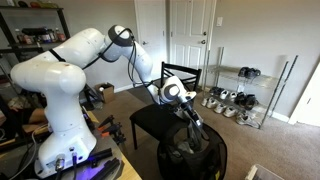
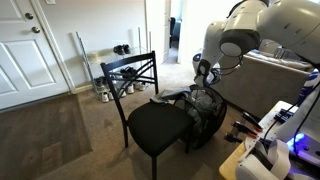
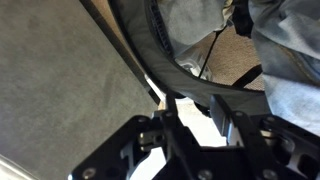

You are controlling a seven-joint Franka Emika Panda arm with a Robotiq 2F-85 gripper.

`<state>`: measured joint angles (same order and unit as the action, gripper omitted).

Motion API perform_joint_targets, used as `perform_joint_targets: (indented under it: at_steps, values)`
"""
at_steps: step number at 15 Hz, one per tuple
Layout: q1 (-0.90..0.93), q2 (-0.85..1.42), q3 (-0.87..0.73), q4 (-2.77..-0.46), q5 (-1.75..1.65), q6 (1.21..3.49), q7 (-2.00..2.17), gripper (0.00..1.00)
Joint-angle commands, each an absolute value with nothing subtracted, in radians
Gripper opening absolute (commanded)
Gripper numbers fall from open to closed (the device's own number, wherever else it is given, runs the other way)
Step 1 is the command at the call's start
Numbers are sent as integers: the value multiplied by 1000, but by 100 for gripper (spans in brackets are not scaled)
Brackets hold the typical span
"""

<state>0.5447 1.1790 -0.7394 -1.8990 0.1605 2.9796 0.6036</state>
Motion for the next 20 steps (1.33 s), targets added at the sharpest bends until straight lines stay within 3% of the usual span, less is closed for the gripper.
perform_joint_targets:
  at_steps: [1, 2, 5, 20]
  values:
    - [573, 1170, -705, -1915, 156, 2958, 610, 72]
    - [545, 1180, -710, -1893, 155, 2978, 605, 54]
    - [559, 1180, -693, -1894, 155, 2976, 606, 71]
    - [559, 1180, -694, -1894, 155, 2975, 606, 72]
